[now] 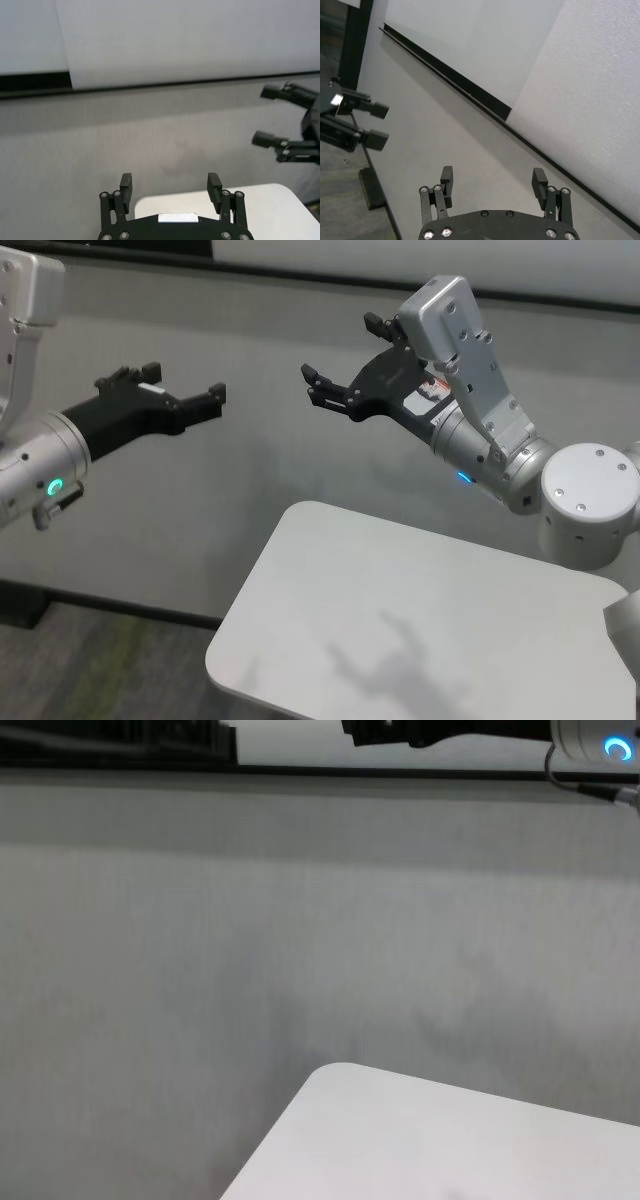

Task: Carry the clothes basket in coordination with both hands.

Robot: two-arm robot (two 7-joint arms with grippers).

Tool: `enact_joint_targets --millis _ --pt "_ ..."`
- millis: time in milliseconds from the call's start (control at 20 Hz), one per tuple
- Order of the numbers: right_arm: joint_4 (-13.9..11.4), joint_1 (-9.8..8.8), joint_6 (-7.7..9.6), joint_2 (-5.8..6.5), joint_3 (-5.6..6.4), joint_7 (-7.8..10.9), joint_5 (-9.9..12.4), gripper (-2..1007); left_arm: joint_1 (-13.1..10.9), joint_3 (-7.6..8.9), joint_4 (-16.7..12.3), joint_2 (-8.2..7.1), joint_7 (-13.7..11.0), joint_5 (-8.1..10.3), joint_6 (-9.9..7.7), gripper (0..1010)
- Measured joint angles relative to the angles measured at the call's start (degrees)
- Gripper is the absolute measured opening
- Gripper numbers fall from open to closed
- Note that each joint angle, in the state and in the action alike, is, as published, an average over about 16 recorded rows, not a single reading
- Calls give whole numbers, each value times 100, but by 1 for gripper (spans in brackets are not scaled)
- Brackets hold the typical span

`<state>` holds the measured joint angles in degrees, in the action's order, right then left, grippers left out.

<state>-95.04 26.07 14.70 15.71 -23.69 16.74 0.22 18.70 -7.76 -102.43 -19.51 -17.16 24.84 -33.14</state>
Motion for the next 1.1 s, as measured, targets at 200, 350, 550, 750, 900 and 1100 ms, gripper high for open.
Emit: enact_joint_targets --millis 200,350,550,750,900,1100 --pt "0 0 0 0 0 0 0 1005 0 51 12 62 74 251 -448 1000" --pt "0 0 0 0 0 0 0 1005 15 88 61 129 154 417 -754 1000" --pt "0 0 0 0 0 0 0 1005 52 122 142 206 221 610 -1077 1000" --pt "0 0 0 0 0 0 0 1005 77 122 179 217 229 716 -1221 1000" --pt "0 0 0 0 0 0 0 1005 90 112 188 203 225 744 -1244 1000" --pt "0 0 0 0 0 0 0 1005 102 94 195 181 217 747 -1230 1000"
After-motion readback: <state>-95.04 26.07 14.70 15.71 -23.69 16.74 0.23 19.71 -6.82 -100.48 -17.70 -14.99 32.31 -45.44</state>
